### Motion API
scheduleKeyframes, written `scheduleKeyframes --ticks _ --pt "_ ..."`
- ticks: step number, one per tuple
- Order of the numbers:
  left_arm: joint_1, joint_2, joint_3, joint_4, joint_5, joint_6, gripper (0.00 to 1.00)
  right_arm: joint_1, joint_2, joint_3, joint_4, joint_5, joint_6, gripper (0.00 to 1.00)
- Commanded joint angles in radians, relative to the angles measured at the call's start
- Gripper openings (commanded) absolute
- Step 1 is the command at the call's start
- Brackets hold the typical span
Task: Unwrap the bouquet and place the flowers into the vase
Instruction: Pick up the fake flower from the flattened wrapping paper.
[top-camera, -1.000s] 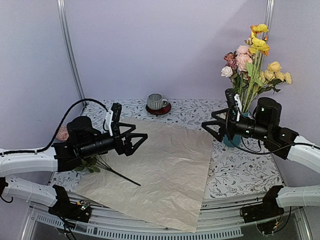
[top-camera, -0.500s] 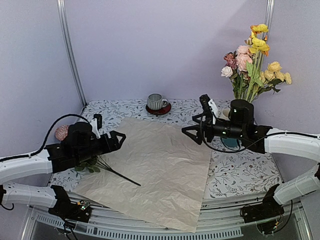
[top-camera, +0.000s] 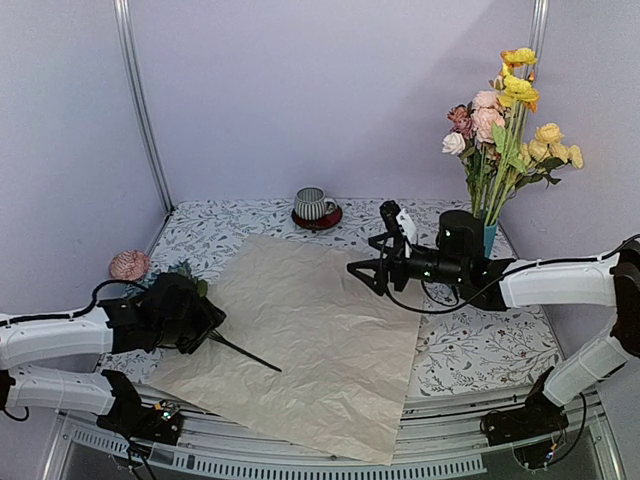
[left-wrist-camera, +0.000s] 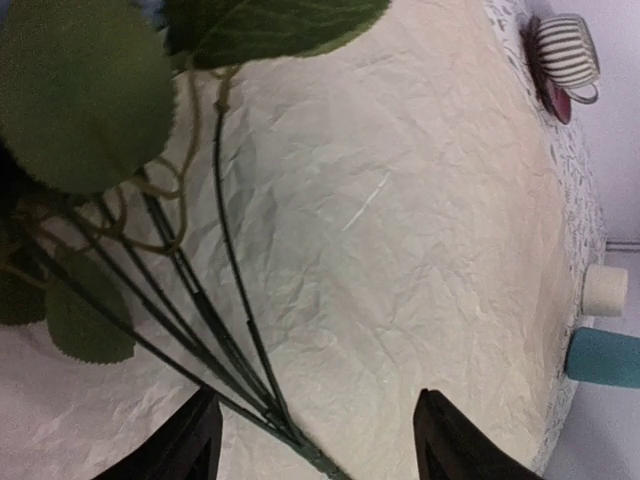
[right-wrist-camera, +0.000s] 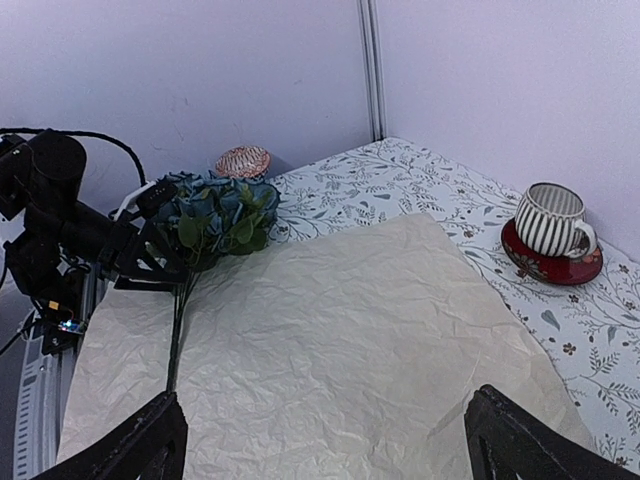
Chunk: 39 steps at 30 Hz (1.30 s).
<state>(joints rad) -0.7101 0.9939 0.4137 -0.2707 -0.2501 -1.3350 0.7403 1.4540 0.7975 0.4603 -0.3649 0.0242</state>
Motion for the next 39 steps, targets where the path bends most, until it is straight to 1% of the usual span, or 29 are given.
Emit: scheduleKeyframes --ticks 1,3,5,9,13,17,25,33,34,38,39 --pt "0.011 0.014 0.006 -0.141 -0.012 -0.211 0.68 0.009 0.042 -0.067 0.122 0.056 -0.013 0.99" --pt "0.011 0.020 0.016 -0.215 -0.013 -0.279 0.67 0.009 0.049 -0.081 0.130 0.070 -0.013 0.99" --pt "0.012 0.022 0.017 -0.229 -0.017 -0.296 0.67 0.010 0.053 -0.102 0.154 0.076 -0.013 0.99" --pt "0.027 0.038 0.011 -0.199 -0.003 -0.294 0.68 0.009 0.070 -0.125 0.195 0.072 -0.011 0.99" --pt "0.064 0.065 0.011 -0.175 0.011 -0.290 0.67 0.010 0.082 -0.126 0.208 0.059 -0.002 0.99" --pt "0.097 0.077 0.001 -0.148 0.008 -0.308 0.63 0.010 0.077 -0.132 0.214 0.062 -0.003 0.99" --pt "0.153 0.087 0.006 -0.070 -0.011 -0.275 0.60 0.011 0.074 -0.137 0.218 0.072 -0.013 0.99" --pt "0.199 0.163 0.008 -0.019 0.044 -0.250 0.56 0.010 0.078 -0.137 0.219 0.068 -0.013 0.99" --pt "0.204 0.176 0.006 -0.009 0.054 -0.245 0.53 0.011 0.079 -0.138 0.219 0.067 -0.013 0.99" --pt "0.223 0.217 0.027 -0.028 0.075 -0.221 0.25 0.012 0.080 -0.137 0.220 0.067 -0.013 0.99" --pt "0.223 0.222 0.040 -0.040 0.071 -0.205 0.20 0.012 0.080 -0.138 0.220 0.067 -0.013 0.99"
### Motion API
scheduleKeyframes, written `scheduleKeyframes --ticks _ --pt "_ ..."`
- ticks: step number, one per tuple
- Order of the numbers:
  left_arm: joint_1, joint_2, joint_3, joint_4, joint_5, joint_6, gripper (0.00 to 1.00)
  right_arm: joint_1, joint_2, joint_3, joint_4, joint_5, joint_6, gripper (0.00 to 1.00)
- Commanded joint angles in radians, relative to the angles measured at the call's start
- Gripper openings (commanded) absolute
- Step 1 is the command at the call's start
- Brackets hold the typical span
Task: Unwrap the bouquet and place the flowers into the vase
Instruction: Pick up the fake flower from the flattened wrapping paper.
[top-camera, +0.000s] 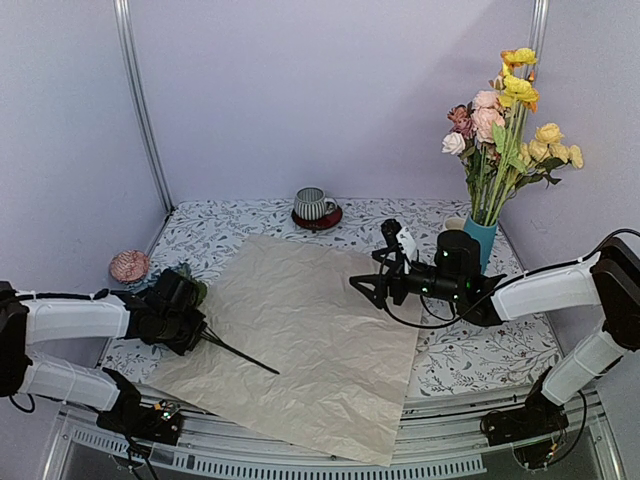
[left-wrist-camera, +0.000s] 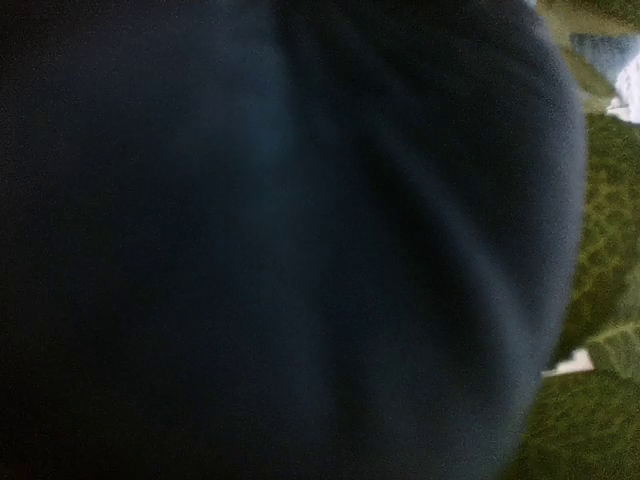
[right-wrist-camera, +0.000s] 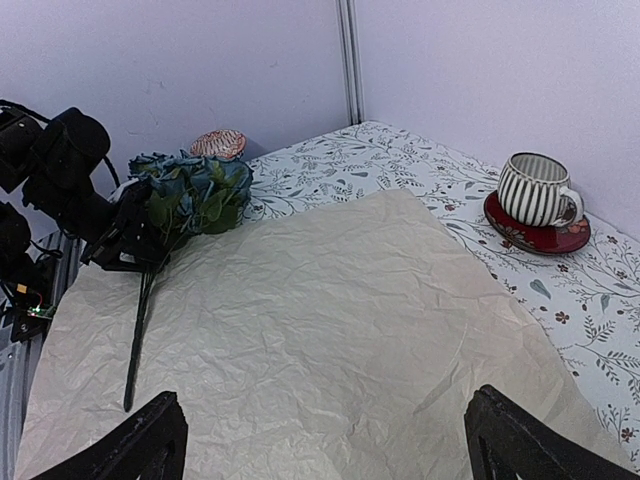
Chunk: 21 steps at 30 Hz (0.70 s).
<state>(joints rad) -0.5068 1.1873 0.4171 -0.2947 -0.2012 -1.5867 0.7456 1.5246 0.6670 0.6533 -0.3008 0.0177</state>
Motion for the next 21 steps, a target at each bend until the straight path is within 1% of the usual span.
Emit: scheduleKeyframes --ticks 1,3,7,10,14,15,17,19,21 --pt "0.022 0.029 0.051 -0.031 0.017 0.070 0.17 0.007 0.010 -0.006 0.027 0.000 -0.006 0.99" --pt "0.022 0.027 0.087 -0.060 0.006 0.115 0.14 0.007 0.011 -0.006 0.027 -0.006 -0.006 0.99" --pt "0.022 0.010 0.171 -0.067 0.003 0.271 0.01 0.008 0.015 -0.001 0.024 -0.030 -0.007 0.99" --pt "0.018 -0.004 0.214 0.049 0.079 0.497 0.00 0.013 0.008 0.011 0.010 -0.049 -0.006 0.99" --pt "0.008 -0.048 0.268 0.083 0.121 0.706 0.00 0.039 -0.005 0.062 -0.045 -0.097 -0.003 0.99" --pt "0.003 -0.066 0.270 0.130 0.177 0.772 0.00 0.051 -0.006 0.085 -0.080 -0.110 0.000 0.99" --pt "-0.007 -0.116 0.253 0.249 0.337 0.900 0.00 0.077 0.002 0.135 -0.133 -0.132 0.027 0.99" --pt "-0.022 -0.170 0.215 0.376 0.467 0.959 0.00 0.094 0.018 0.195 -0.168 -0.177 0.088 0.99" --pt "-0.038 -0.213 0.179 0.487 0.543 0.986 0.03 0.121 0.029 0.232 -0.163 -0.214 0.165 1.00"
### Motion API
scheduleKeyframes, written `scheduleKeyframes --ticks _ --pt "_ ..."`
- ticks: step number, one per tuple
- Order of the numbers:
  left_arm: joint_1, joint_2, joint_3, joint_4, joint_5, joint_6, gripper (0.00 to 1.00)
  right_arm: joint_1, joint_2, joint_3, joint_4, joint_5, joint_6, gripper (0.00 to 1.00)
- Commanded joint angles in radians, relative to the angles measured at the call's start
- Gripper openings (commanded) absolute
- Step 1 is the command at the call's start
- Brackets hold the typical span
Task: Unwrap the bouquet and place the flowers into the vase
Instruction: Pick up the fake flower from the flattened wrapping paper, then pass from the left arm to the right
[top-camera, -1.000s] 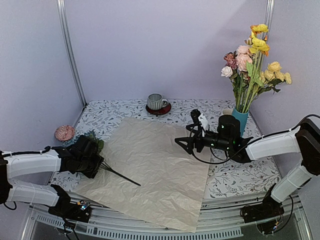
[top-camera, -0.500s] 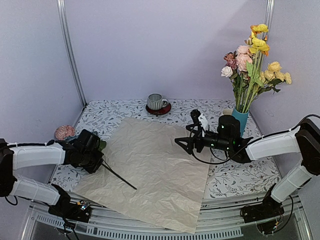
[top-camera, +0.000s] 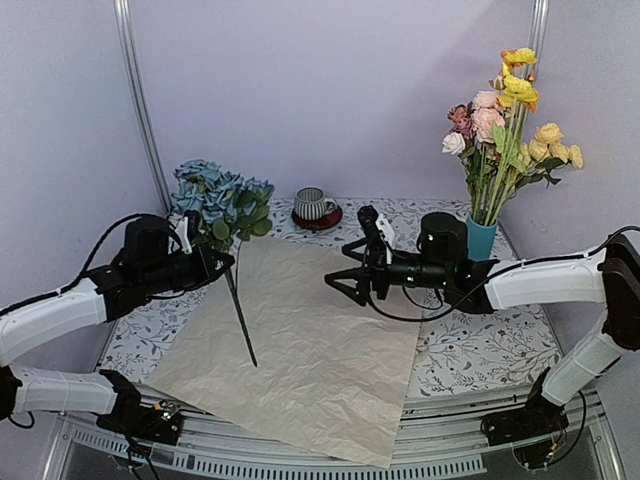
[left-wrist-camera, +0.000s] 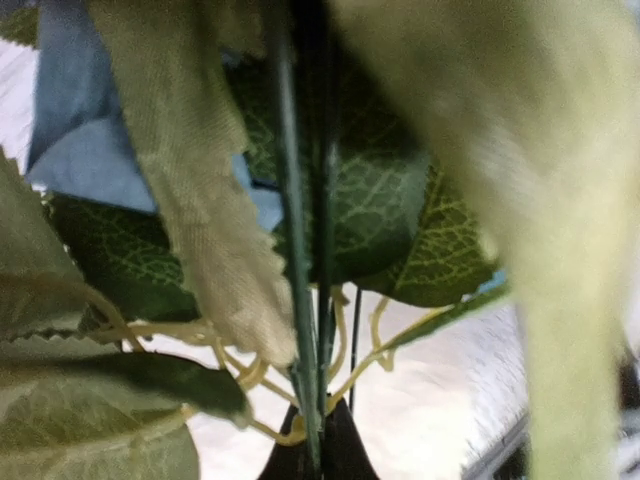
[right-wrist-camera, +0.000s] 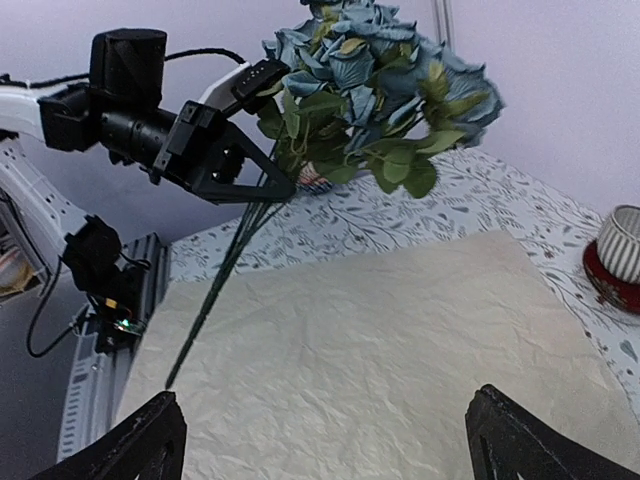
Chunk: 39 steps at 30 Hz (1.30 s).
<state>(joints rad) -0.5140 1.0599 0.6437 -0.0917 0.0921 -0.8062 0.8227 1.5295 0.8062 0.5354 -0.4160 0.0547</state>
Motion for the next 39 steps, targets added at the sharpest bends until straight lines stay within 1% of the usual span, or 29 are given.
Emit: scheduleKeyframes --ticks 1,3,5,6,10,14,18,19,20,21,26,33,39 --pt "-0.041 -0.098 -0.059 0.327 0.283 0.216 0.04 0.060 0.028 0.113 -0.042 -0.095 0.153 0.99" --pt "-0.065 -0.108 -0.065 0.385 0.336 0.237 0.05 0.107 0.038 0.143 -0.040 -0.076 0.176 0.97" --pt "-0.098 -0.101 -0.064 0.415 0.363 0.262 0.05 0.135 0.056 0.178 -0.039 -0.062 0.201 0.95" --pt "-0.119 -0.095 -0.060 0.428 0.370 0.275 0.06 0.142 0.066 0.192 -0.031 -0.068 0.239 0.94" --pt "-0.188 -0.069 -0.059 0.498 0.384 0.308 0.06 0.166 0.112 0.207 0.070 -0.094 0.378 0.92" --pt "-0.244 -0.048 -0.064 0.578 0.411 0.328 0.06 0.193 0.132 0.210 0.126 -0.067 0.414 0.89" --pt "-0.284 -0.032 -0.058 0.594 0.398 0.353 0.07 0.200 0.120 0.159 0.288 -0.065 0.470 0.84" --pt "-0.290 -0.030 -0.057 0.596 0.394 0.356 0.07 0.200 0.120 0.144 0.330 -0.061 0.483 0.81" --pt "-0.295 -0.026 -0.056 0.600 0.391 0.358 0.07 0.201 0.119 0.136 0.357 -0.051 0.496 0.77" --pt "-0.299 -0.024 -0.056 0.602 0.387 0.358 0.07 0.203 0.120 0.134 0.372 -0.039 0.501 0.75" --pt "-0.314 -0.019 -0.055 0.609 0.371 0.360 0.08 0.221 0.131 0.133 0.437 -0.015 0.473 0.71" --pt "-0.322 -0.014 -0.055 0.606 0.369 0.370 0.09 0.233 0.159 0.160 0.457 0.010 0.435 0.52" --pt "-0.330 -0.002 -0.051 0.601 0.384 0.381 0.10 0.233 0.174 0.178 0.450 0.035 0.433 0.47"
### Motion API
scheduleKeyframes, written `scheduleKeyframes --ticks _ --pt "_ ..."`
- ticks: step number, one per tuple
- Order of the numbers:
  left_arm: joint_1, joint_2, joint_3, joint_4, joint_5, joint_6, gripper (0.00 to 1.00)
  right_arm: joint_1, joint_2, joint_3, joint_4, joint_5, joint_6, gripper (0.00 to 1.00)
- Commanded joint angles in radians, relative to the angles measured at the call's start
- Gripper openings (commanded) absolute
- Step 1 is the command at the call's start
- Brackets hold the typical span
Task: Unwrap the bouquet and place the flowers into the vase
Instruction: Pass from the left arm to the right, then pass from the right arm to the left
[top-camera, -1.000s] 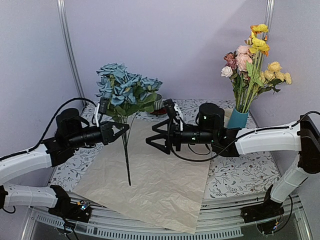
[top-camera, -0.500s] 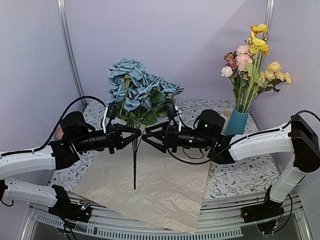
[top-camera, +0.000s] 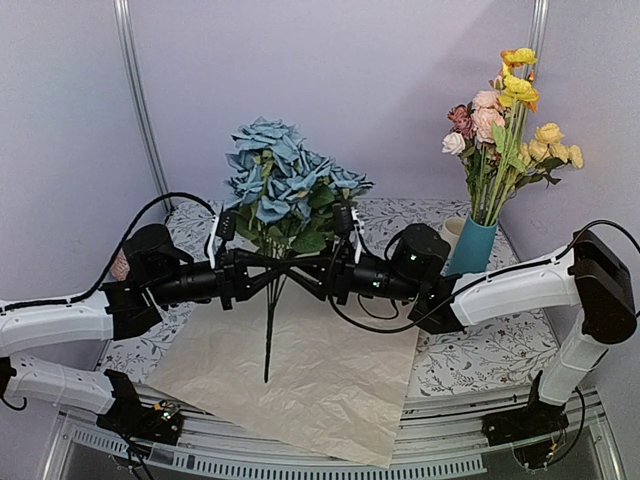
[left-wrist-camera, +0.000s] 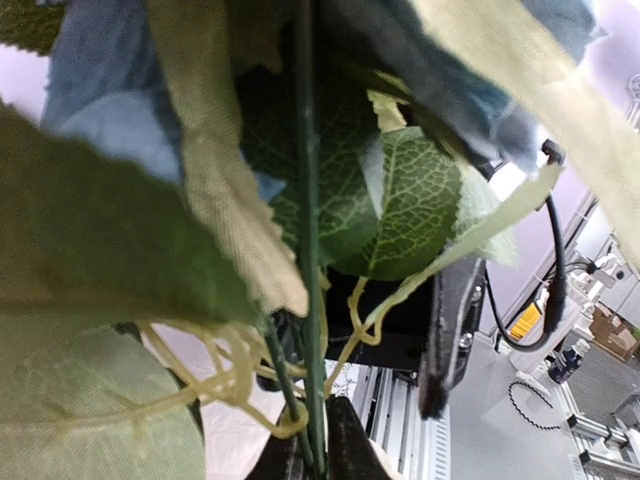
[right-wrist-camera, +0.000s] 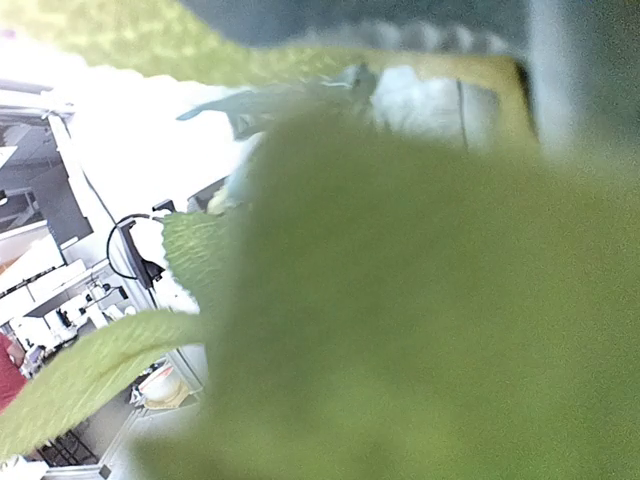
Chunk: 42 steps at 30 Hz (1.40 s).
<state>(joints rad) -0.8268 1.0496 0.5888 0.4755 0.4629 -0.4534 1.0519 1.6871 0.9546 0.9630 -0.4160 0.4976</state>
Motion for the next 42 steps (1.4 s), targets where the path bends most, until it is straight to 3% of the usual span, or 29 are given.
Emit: scheduleKeyframes --ticks 1,6,12,15,21,22,23,24,36,42 --pt "-0.019 0.011 0.005 0.034 0.013 0.030 0.10 0.003 0.017 0.032 0.018 0.040 -0.012 0.44" --pt "-0.028 0.026 0.012 0.027 0.019 0.043 0.11 0.003 0.016 0.039 0.018 0.040 -0.014 0.35" --pt "-0.030 0.033 0.012 0.007 0.013 0.043 0.19 0.003 -0.007 0.008 0.065 0.056 -0.015 0.05" --pt "-0.029 0.028 0.007 0.002 0.014 0.041 0.27 0.003 -0.020 -0.007 0.070 0.069 -0.017 0.03" --pt "-0.030 0.005 -0.019 -0.006 0.010 0.030 0.64 0.003 -0.058 -0.043 0.080 0.128 -0.037 0.02" --pt "-0.031 -0.002 -0.029 -0.005 0.005 0.025 0.75 0.003 -0.066 -0.053 0.089 0.141 -0.039 0.02" --pt "-0.031 -0.010 -0.041 -0.002 0.002 0.020 0.92 0.003 -0.074 -0.063 0.101 0.153 -0.040 0.02" --pt "-0.032 -0.013 -0.055 0.003 -0.002 0.010 0.97 0.003 -0.081 -0.076 0.117 0.169 -0.040 0.02" --pt "-0.053 -0.116 -0.196 0.092 -0.039 -0.021 0.98 0.003 -0.137 -0.150 0.211 0.267 -0.050 0.02" --pt "-0.077 -0.053 -0.214 0.164 -0.026 -0.033 0.98 0.003 -0.156 -0.163 0.226 0.285 -0.069 0.02"
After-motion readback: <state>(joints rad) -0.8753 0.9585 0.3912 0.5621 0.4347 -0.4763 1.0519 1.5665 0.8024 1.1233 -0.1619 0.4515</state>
